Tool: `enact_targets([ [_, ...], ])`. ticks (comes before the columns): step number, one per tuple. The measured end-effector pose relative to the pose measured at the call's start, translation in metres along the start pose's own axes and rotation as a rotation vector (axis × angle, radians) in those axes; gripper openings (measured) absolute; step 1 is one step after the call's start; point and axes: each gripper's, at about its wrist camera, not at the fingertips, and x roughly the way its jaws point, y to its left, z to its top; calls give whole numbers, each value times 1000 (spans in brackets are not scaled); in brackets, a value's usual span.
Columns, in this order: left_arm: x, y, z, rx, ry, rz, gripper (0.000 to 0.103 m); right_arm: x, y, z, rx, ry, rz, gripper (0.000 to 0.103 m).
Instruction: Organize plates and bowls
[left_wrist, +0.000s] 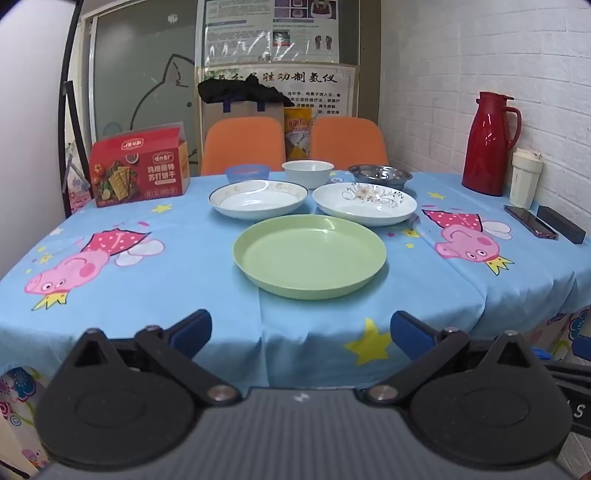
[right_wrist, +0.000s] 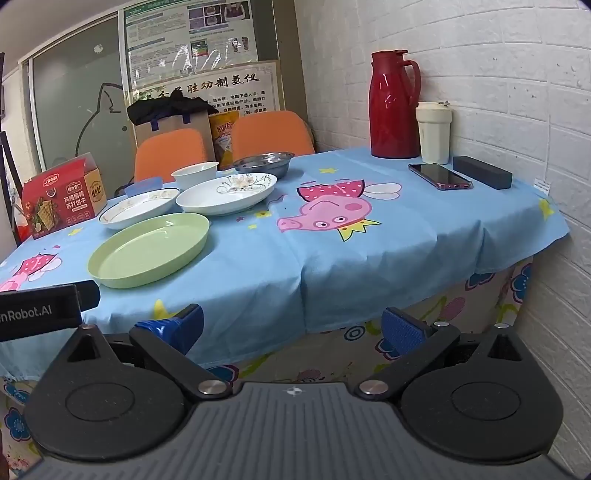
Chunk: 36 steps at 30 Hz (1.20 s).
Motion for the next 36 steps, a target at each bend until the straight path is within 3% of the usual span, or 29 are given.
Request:
enact_targets([
  [17, -2, 2, 0, 12, -1, 2, 103, 0, 2, -3, -13, -14, 4, 91],
  [25, -5, 5, -1, -15, -9, -53, 102, 2, 1, -4, -4, -4, 2, 91],
  [36, -2, 4, -2, -9, 11, -27, 102, 2, 0, -4, 0, -4, 5, 91],
])
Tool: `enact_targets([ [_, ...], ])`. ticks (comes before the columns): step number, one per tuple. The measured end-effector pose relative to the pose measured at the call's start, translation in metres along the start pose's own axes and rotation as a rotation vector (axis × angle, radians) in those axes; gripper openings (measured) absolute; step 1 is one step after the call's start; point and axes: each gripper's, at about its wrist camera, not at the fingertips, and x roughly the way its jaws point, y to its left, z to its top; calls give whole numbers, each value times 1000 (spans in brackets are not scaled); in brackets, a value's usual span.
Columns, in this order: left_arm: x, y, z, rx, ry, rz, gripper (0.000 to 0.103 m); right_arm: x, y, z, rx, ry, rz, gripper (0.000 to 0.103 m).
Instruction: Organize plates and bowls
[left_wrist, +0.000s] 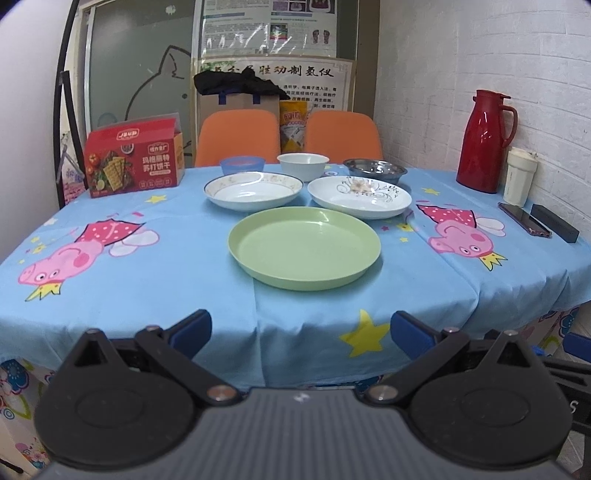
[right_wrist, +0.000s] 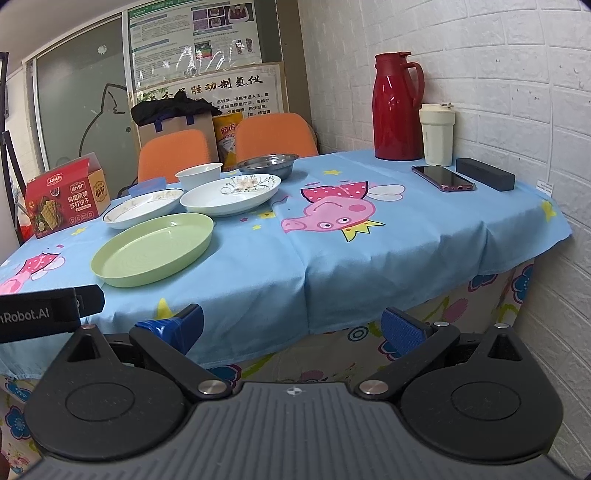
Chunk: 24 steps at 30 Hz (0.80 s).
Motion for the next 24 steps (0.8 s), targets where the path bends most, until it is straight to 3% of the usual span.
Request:
enact_targets([
  [24, 4, -1, 0, -3, 10, -2, 103, 2, -1, -1, 5, 14, 7, 90],
])
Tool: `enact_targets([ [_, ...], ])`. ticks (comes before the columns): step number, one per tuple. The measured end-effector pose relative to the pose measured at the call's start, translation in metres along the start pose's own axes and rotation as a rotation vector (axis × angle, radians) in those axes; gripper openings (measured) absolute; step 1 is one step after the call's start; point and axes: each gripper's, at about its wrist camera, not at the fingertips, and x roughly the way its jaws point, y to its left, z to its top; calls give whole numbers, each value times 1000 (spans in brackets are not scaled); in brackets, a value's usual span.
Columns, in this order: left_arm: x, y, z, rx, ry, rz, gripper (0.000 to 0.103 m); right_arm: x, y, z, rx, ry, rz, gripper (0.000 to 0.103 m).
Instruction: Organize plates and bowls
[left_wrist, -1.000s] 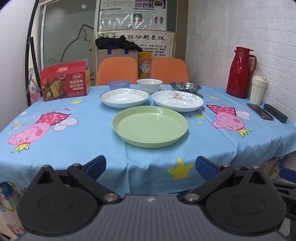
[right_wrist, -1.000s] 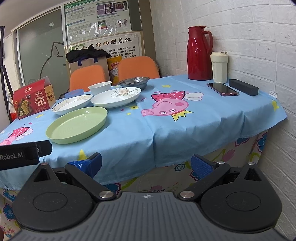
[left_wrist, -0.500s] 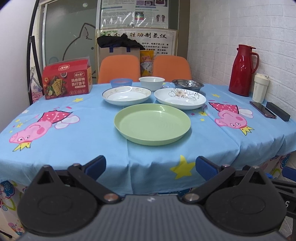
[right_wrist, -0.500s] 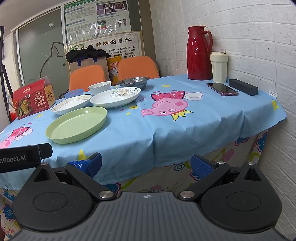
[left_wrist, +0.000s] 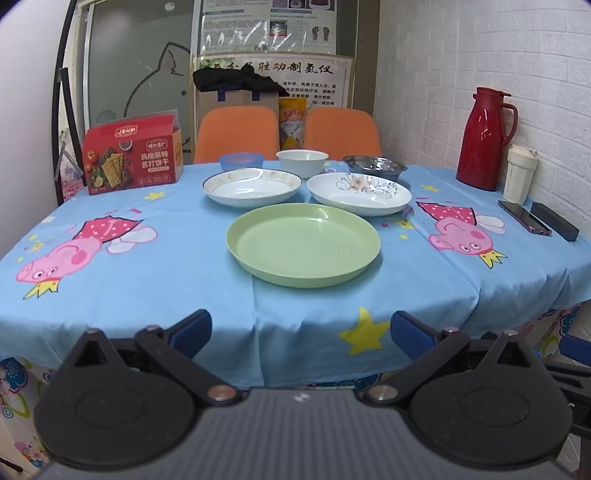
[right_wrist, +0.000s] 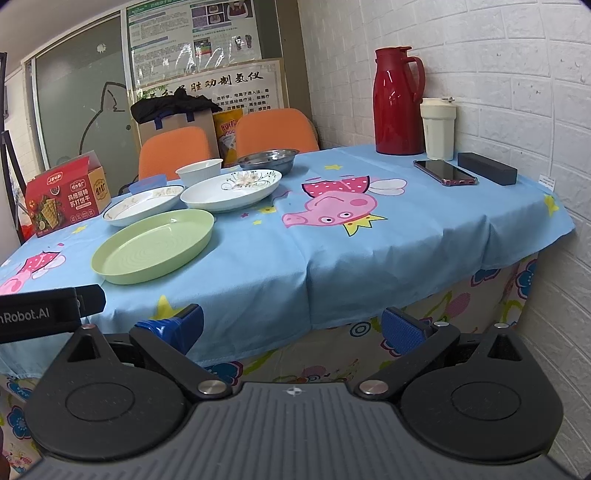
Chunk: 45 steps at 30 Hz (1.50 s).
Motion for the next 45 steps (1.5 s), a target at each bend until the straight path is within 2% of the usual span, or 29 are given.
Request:
enact_targets([
  [9, 22, 3, 3, -5, 30, 28, 102, 13, -7, -1, -3, 24, -22, 90],
  [16, 37, 1, 9, 9, 61, 35, 102, 29, -14, 0, 19, 82, -31, 90],
  [37, 55, 10, 52, -10, 86, 22, 103, 46, 16, 49, -29, 79, -14, 90],
  [45, 80, 39, 71, -18, 126, 60, 102, 77, 36, 69, -67, 116, -4, 90],
])
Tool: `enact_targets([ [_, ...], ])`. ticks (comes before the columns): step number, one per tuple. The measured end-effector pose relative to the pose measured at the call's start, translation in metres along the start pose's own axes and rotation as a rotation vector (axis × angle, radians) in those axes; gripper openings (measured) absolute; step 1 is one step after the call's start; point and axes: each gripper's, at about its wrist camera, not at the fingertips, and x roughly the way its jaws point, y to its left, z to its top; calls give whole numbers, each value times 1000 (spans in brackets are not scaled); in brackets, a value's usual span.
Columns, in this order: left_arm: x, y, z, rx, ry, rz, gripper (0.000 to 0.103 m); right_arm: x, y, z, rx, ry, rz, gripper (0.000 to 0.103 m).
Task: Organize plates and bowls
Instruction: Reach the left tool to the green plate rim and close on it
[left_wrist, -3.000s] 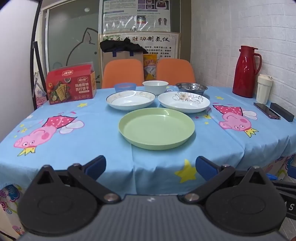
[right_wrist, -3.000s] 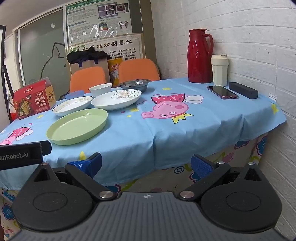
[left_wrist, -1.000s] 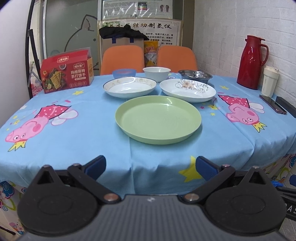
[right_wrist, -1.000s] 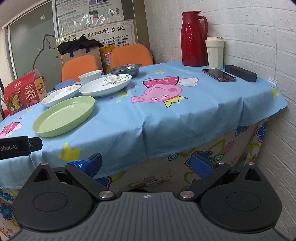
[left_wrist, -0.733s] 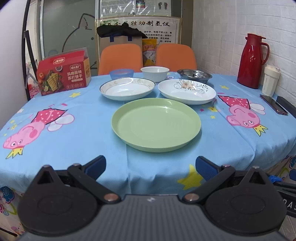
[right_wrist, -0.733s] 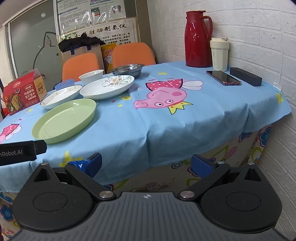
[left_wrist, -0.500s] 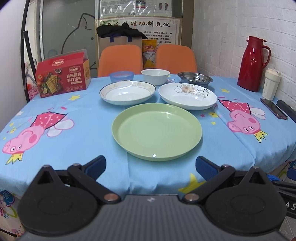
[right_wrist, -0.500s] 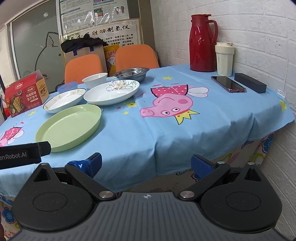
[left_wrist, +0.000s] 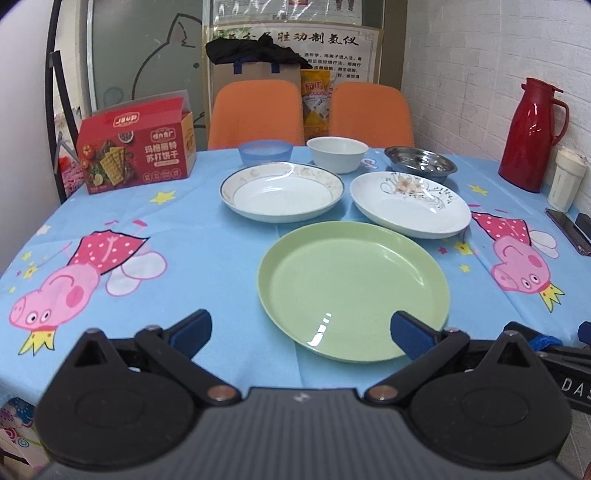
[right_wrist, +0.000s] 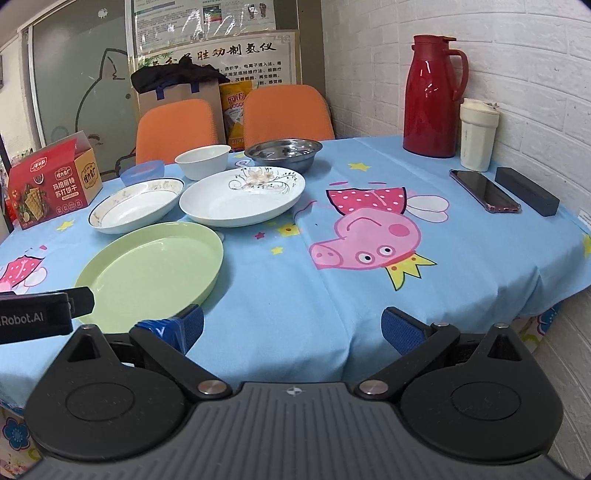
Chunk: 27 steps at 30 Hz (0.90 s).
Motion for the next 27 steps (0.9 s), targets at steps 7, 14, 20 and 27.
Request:
enact_targets([
  [7, 46, 36, 29, -33, 106, -37, 102, 47, 22, 22, -41, 67, 91, 90],
  [14, 90, 37, 38, -2, 221, -123, 102, 85, 55, 29, -161, 152, 184, 90],
  [20, 105, 34, 36, 16, 238, -188, 95, 100, 64, 26, -197, 191, 243, 91],
  [27, 106, 30, 37, 73, 202, -204, 76, 102, 66, 20, -228, 119, 252, 91],
])
